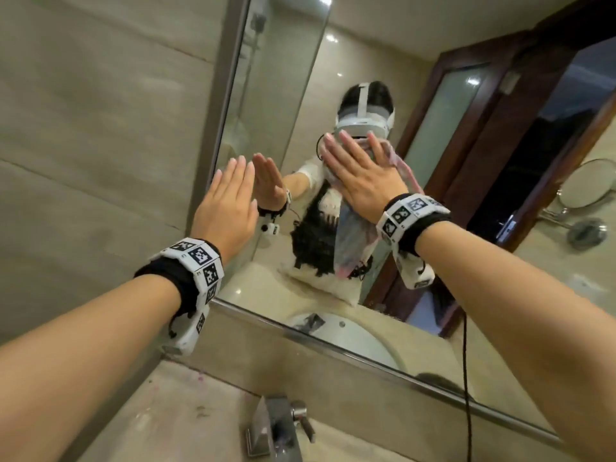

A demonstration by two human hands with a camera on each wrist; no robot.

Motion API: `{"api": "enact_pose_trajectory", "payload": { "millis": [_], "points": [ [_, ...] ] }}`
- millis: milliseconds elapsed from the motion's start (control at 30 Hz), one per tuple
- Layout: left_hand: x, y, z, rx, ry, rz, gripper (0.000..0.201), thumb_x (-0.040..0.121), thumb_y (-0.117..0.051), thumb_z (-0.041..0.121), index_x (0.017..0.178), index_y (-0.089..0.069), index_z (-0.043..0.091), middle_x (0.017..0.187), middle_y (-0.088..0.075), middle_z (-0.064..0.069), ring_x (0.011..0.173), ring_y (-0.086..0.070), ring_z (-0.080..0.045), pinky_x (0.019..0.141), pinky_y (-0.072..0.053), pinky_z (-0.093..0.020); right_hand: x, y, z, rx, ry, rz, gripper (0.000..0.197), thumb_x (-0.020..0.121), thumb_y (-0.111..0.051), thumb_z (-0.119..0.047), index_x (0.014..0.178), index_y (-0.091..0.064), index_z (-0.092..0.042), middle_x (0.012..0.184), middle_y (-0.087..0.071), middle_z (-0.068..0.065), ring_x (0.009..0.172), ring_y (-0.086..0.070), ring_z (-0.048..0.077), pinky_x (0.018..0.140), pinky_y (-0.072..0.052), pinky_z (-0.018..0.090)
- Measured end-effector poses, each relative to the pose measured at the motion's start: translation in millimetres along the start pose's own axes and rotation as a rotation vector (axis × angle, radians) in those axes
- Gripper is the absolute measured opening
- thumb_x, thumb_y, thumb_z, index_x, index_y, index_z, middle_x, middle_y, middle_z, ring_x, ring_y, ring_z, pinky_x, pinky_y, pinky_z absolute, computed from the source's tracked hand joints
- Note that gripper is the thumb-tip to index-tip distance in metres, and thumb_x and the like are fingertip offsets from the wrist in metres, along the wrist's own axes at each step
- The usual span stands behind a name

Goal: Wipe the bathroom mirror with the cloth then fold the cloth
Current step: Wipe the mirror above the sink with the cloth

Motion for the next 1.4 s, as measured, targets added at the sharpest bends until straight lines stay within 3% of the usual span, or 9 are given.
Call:
{"api": "enact_pose_trajectory", "payload": {
  "millis": [167,333,467,667,933,1100,1200,1300,1400],
  "points": [
    [45,40,15,-0.018,-0.049,0.105,0.059,0.089,-0.026,0.023,0.139,-0.033,-0.008,0.145,-0.036,-0.026,0.136,-0.034,-0.036,0.113,-0.022,-0.044,38,52,129,0.114,-0.481,0.025,0.058,0.101,-0.021,-0.033,0.15,-0.001,-0.012,0.159,0.001,0.007,0.146,0.002,0.027,0.115,0.006,0.051],
    [57,47,26,-0.047,-0.059,0.14,0.058,0.09,-0.031,0.021,0.142,-0.029,-0.006,0.149,-0.03,-0.023,0.14,-0.028,-0.033,0.116,-0.016,-0.042,20,44,108,0.147,-0.618,0.062,0.062,0.1,-0.024,-0.035,0.15,0.0,-0.008,0.159,0.0,0.01,0.146,0.002,0.029,0.114,0.007,0.052],
    [38,25,35,-0.045,-0.081,0.072,0.06,0.088,-0.026,0.024,0.14,-0.032,-0.007,0.146,-0.034,-0.025,0.137,-0.032,-0.035,0.114,-0.019,-0.044,-13,12,53,0.124,-0.519,0.03,0.061,0.099,-0.025,-0.036,0.15,-0.004,-0.008,0.158,-0.005,0.009,0.146,-0.003,0.029,0.113,0.006,0.052],
    [2,-5,35,-0.028,-0.057,-0.027,0.063,0.088,-0.023,0.026,0.14,-0.032,-0.008,0.146,-0.034,-0.026,0.137,-0.032,-0.036,0.114,-0.021,-0.046,-52,-25,-32,0.105,-0.371,0.052,0.062,0.095,-0.038,-0.034,0.147,-0.018,-0.007,0.154,-0.025,0.011,0.142,-0.02,0.031,0.112,0.0,0.055],
    [-33,-38,22,-0.015,-0.064,-0.092,0.06,0.087,-0.029,0.023,0.138,-0.034,-0.008,0.144,-0.037,-0.026,0.135,-0.036,-0.038,0.112,-0.023,-0.045,-90,-82,-157,0.165,-0.111,-0.1,0.06,0.093,-0.039,-0.028,0.147,-0.019,-0.011,0.155,-0.024,0.006,0.142,-0.01,0.027,0.112,0.013,0.054],
    [-61,-56,-7,0.037,-0.07,-0.129,0.057,0.088,-0.031,0.021,0.137,-0.037,-0.008,0.142,-0.04,-0.025,0.133,-0.04,-0.036,0.111,-0.026,-0.044,-104,-105,-214,0.18,-0.019,-0.109,0.06,0.089,-0.034,-0.027,0.145,-0.02,-0.012,0.152,-0.017,0.005,0.142,0.023,0.028,0.113,0.017,0.049],
    [-74,-66,-30,0.024,-0.004,-0.182,0.059,0.089,-0.03,0.022,0.14,-0.032,-0.007,0.146,-0.036,-0.024,0.136,-0.034,-0.035,0.113,-0.021,-0.043,-105,-113,-247,0.184,0.102,-0.135,0.061,0.088,-0.038,-0.03,0.144,-0.022,-0.01,0.152,-0.03,0.005,0.144,0.004,0.03,0.113,0.019,0.047],
    [-82,-66,-46,0.03,0.029,-0.171,0.058,0.09,-0.03,0.021,0.141,-0.03,-0.007,0.146,-0.035,-0.023,0.137,-0.033,-0.035,0.114,-0.019,-0.042,-99,-119,-270,0.166,0.154,-0.191,0.067,0.09,-0.029,-0.047,0.145,-0.027,-0.009,0.152,-0.032,0.005,0.141,-0.021,0.023,0.112,0.017,0.049],
    [-86,-63,-57,0.027,0.073,-0.136,0.056,0.092,-0.034,0.017,0.142,-0.027,-0.005,0.149,-0.031,-0.022,0.14,-0.028,-0.033,0.115,-0.015,-0.04,-85,-119,-284,0.167,0.179,-0.237,0.074,0.088,-0.023,-0.057,0.145,-0.029,-0.011,0.153,-0.03,0.003,0.142,-0.027,0.018,0.111,0.016,0.051]
  ]
}}
Point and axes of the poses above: each hand's wrist, its own x-axis towards the middle knuckle, its own y-axis out of the back of the hand, z = x × y, the point moved 10 cm from there along x, towards the middle knuckle
